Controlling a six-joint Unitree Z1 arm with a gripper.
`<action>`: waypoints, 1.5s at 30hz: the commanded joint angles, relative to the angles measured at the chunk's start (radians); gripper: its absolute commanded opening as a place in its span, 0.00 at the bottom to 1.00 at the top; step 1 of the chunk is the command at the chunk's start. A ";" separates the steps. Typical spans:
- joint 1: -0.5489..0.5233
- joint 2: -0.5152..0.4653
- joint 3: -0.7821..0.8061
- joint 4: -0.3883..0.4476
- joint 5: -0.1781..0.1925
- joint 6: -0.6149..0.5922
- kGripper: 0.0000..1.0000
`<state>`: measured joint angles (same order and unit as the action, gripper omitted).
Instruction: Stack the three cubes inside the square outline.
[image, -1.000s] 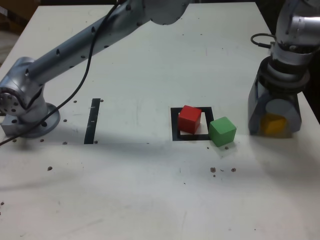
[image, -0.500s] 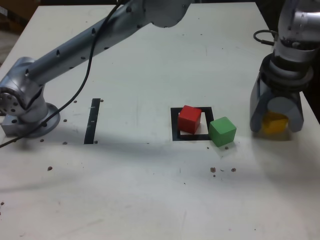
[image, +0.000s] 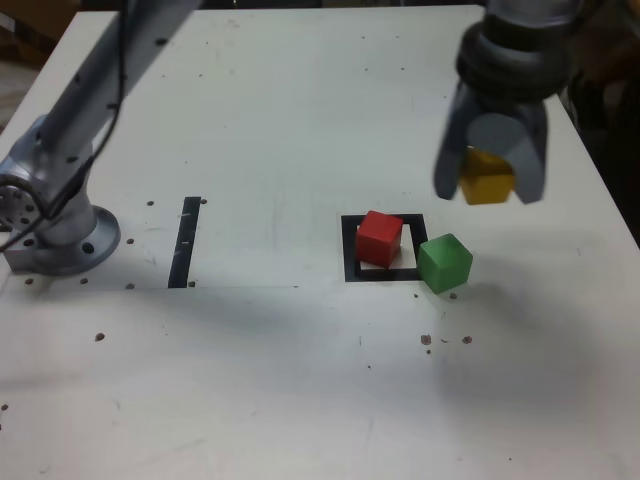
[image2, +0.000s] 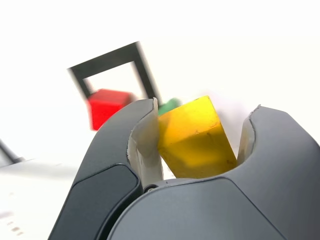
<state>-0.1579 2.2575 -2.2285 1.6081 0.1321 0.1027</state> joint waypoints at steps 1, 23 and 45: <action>-0.003 -0.120 0.097 -0.005 -0.002 -0.002 0.03; 0.016 -0.316 0.550 -0.221 -0.021 0.150 0.03; -0.028 -0.317 0.698 -0.364 0.000 0.163 0.03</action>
<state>-0.1819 1.9397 -1.5298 1.2467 0.1293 0.2667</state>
